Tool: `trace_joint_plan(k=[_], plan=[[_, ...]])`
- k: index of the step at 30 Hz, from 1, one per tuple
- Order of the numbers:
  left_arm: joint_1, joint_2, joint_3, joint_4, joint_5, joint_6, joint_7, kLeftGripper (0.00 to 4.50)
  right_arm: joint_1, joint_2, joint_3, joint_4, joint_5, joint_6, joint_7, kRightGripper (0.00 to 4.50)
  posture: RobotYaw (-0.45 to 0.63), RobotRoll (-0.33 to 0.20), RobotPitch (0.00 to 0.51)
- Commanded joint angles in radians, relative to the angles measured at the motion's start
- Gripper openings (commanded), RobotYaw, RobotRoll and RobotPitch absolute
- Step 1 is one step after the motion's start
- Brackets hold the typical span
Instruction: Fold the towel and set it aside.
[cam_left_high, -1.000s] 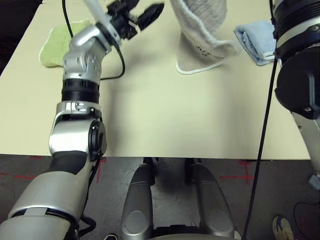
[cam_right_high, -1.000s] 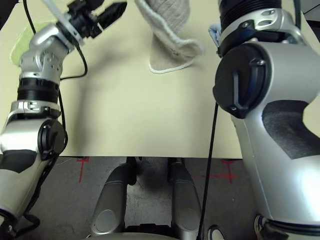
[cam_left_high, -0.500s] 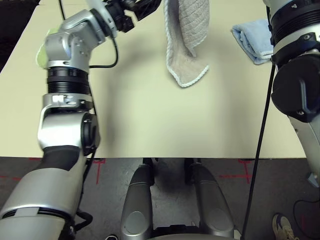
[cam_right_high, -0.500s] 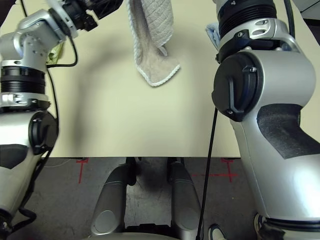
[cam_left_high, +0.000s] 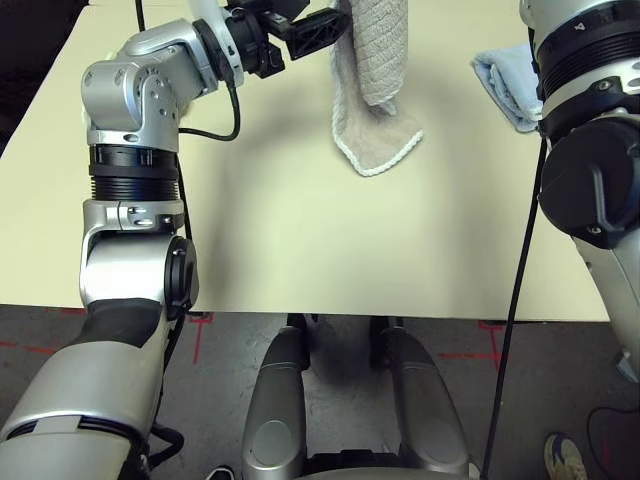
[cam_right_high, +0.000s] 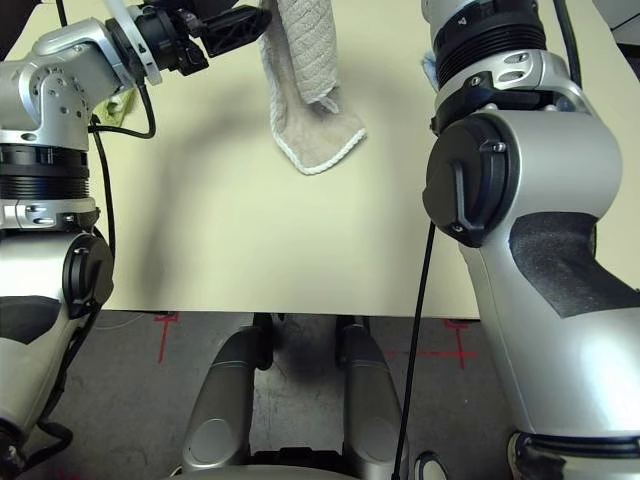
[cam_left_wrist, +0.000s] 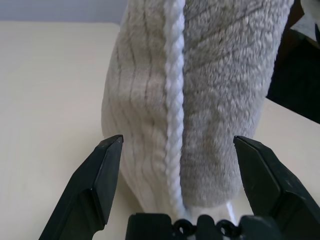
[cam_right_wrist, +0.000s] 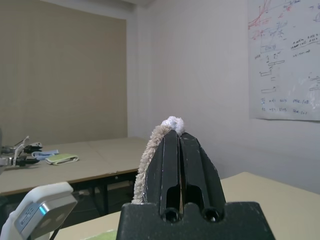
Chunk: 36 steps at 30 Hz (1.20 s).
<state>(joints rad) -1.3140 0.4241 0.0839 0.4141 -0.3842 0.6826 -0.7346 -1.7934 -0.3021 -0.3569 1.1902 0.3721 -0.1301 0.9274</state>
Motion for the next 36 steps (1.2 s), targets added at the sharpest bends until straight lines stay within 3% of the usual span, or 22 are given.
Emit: trace_joint_plan(k=[1, 8, 17, 22, 29, 36], plan=[[0.024, -0.022, -0.051, 0.061, 0.073, -0.064, 0.038, 4.50, -0.046, -0.029, -0.013, -0.013, 0.010, -0.009, -0.004, 0.02, 0.05, 0.000, 0.266], [0.059, -0.062, -0.089, 0.253, 0.178, -0.217, 0.086, 4.50, -0.091, -0.079, -0.030, 0.011, 0.010, -0.018, -0.037, 0.02, 0.04, 0.000, 0.267], [0.067, -0.025, -0.096, 0.429, 0.255, -0.356, 0.051, 4.50, -0.133, -0.153, -0.036, 0.042, -0.002, -0.027, -0.060, 0.02, 0.03, 0.000, 0.270], [0.036, 0.038, -0.100, 0.517, 0.297, -0.421, 0.015, 4.50, -0.129, -0.158, -0.030, 0.048, -0.011, -0.027, -0.064, 0.02, 0.02, 0.000, 0.274], [0.064, 0.136, -0.131, 0.520, 0.358, -0.441, -0.058, 4.50, -0.098, -0.151, -0.030, 0.046, -0.017, -0.026, -0.058, 0.02, 0.05, 0.000, 0.278], [0.114, 0.170, -0.121, 0.437, 0.331, -0.409, -0.175, 4.50, -0.084, -0.149, -0.027, 0.042, -0.021, -0.028, -0.054, 0.02, 0.05, 0.000, 0.279]])
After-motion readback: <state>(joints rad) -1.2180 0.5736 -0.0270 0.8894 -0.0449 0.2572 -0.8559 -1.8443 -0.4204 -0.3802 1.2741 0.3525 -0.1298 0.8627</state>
